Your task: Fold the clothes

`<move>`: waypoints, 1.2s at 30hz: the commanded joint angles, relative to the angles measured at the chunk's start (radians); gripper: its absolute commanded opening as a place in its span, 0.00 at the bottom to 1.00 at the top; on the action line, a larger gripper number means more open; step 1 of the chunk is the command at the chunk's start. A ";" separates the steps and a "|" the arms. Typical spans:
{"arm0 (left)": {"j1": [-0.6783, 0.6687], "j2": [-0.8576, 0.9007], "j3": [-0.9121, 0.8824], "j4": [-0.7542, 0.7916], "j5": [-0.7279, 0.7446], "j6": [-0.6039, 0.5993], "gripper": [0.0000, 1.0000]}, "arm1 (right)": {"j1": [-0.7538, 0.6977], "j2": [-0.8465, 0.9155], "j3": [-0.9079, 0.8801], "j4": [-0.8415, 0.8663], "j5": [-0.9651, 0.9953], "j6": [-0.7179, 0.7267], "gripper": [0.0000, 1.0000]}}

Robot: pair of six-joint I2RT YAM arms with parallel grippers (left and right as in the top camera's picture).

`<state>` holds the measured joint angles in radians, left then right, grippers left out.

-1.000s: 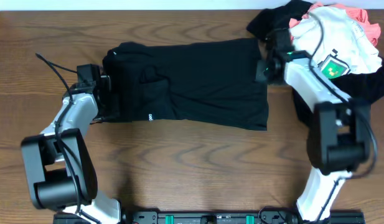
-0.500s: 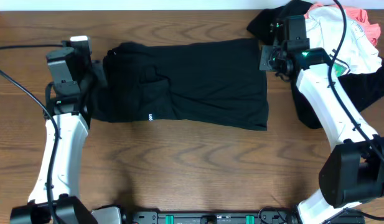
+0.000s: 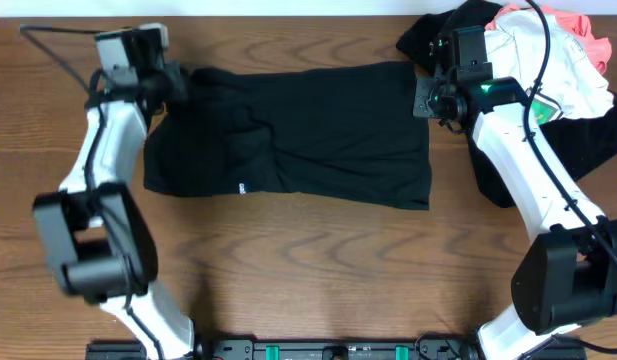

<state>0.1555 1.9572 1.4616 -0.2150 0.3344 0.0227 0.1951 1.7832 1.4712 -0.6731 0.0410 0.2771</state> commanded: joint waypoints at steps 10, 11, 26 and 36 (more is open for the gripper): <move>-0.008 0.145 0.068 -0.010 0.013 0.010 0.74 | 0.016 -0.005 0.003 -0.021 0.004 -0.012 0.01; -0.008 0.147 0.068 -0.009 0.013 0.010 0.74 | 0.016 -0.005 0.003 -0.021 0.004 -0.012 0.01; -0.018 0.202 0.068 0.011 0.014 0.029 0.74 | 0.016 -0.005 0.003 -0.019 0.003 -0.008 0.01; -0.045 0.215 0.068 0.074 0.013 0.037 0.72 | 0.016 -0.005 0.003 -0.019 0.004 -0.008 0.01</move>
<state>0.1188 2.1696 1.5043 -0.1444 0.3382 0.0372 0.1951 1.7832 1.4712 -0.6914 0.0410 0.2775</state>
